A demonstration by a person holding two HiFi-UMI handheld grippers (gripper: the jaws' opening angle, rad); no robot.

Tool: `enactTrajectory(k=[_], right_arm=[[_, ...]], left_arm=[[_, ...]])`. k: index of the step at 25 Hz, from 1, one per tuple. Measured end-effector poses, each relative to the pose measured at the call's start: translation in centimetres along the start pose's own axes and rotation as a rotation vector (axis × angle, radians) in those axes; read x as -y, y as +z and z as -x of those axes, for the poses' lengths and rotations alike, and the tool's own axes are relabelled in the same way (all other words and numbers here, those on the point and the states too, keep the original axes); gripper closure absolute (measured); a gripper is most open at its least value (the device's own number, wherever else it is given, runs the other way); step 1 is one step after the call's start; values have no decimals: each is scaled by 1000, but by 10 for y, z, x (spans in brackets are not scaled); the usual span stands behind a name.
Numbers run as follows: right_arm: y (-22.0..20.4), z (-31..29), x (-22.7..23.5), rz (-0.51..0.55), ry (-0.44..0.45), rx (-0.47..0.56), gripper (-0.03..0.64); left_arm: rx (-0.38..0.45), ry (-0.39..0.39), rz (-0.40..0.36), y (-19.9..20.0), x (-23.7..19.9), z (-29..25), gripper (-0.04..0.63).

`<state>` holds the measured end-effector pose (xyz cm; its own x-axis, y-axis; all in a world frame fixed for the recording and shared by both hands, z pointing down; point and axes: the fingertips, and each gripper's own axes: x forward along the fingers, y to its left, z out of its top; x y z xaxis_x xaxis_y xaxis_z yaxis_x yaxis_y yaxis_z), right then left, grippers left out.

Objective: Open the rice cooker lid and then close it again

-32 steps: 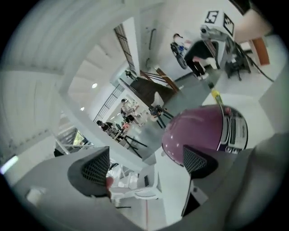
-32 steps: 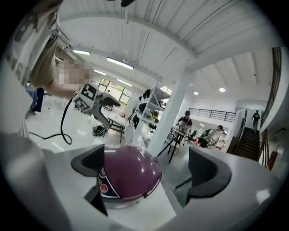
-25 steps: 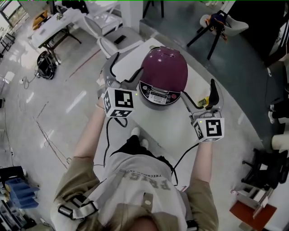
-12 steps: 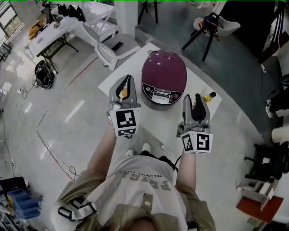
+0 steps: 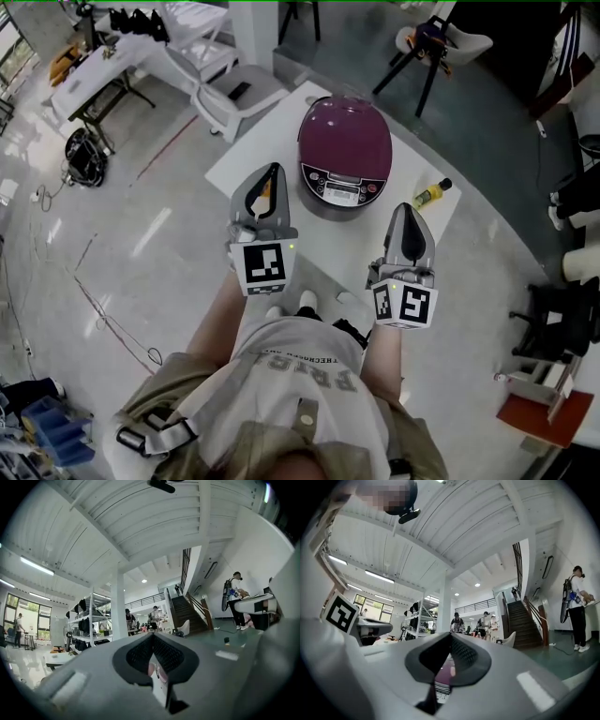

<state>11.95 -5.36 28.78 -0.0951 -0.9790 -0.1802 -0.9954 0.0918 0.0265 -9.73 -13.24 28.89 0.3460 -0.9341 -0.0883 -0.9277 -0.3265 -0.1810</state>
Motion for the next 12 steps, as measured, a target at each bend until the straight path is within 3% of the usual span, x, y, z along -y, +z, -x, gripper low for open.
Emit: enactTrajectory(k=[12], right_arm=[[1, 19, 7, -41, -68, 17, 617]], left_arm=[[-11, -52, -39, -13, 16, 7, 586]])
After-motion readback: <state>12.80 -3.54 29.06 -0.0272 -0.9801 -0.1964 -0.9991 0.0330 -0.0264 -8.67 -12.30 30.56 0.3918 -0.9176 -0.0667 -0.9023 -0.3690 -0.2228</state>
